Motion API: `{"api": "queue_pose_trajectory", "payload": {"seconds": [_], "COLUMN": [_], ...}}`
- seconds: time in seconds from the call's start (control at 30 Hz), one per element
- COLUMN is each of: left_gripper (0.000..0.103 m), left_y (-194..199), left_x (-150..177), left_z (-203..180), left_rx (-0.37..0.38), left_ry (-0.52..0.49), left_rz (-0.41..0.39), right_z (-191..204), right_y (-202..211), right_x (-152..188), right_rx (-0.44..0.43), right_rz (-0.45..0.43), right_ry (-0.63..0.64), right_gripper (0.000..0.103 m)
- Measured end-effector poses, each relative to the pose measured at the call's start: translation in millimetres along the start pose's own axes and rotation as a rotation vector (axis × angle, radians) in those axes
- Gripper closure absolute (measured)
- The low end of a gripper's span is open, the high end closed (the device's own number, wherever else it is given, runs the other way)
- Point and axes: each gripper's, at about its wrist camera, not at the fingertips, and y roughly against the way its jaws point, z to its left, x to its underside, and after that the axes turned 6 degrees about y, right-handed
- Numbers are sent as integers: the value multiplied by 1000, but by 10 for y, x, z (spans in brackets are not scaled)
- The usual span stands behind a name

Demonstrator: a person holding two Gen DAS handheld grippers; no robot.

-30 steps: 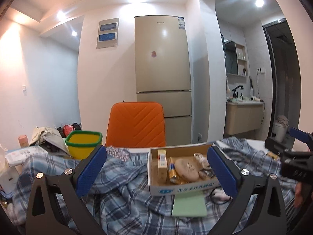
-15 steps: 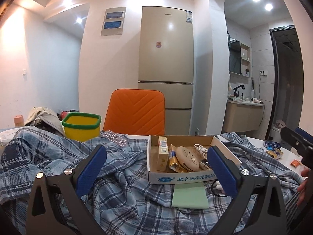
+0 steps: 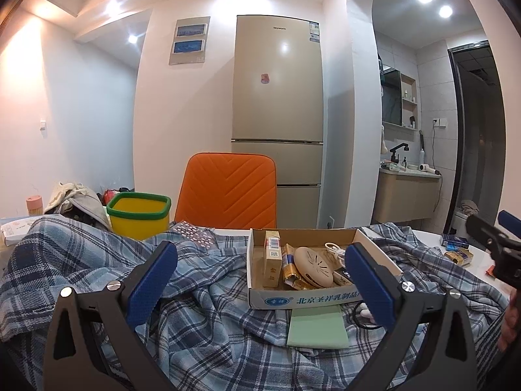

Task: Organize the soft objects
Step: 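Move the right gripper down onto the light blue tissue pack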

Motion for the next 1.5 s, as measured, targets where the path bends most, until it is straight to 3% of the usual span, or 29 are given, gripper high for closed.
{"api": "queue_pose_trajectory", "payload": {"seconds": [0.37,0.57,1.03,1.2,1.37,1.5], "left_gripper": [1,1,1,1,1,1], "left_y": [-83,-190,-189,-318,-544,-629], "left_x": [12,5,34,89,215,284], "left_z": [-26,-1,-45,-24,44,71], "left_rx": [21,64,78,72,60,72], "left_ry": [-8,12,-18,-19,7,26], "left_rz": [62,178,207,300,438,498], "right_z": [22,6,72,123,164,202], "right_y": [-148,-164,-208,-377,-593,-749], "right_x": [17,0,-46,-92,-23,162], "right_rx": [-13,-9,-31,-25,-80,-134], "right_rz": [145,182,223,295,409,513], "right_ry": [17,-8,47,50,29,1], "right_gripper": [0,0,0,0,8,11]}}
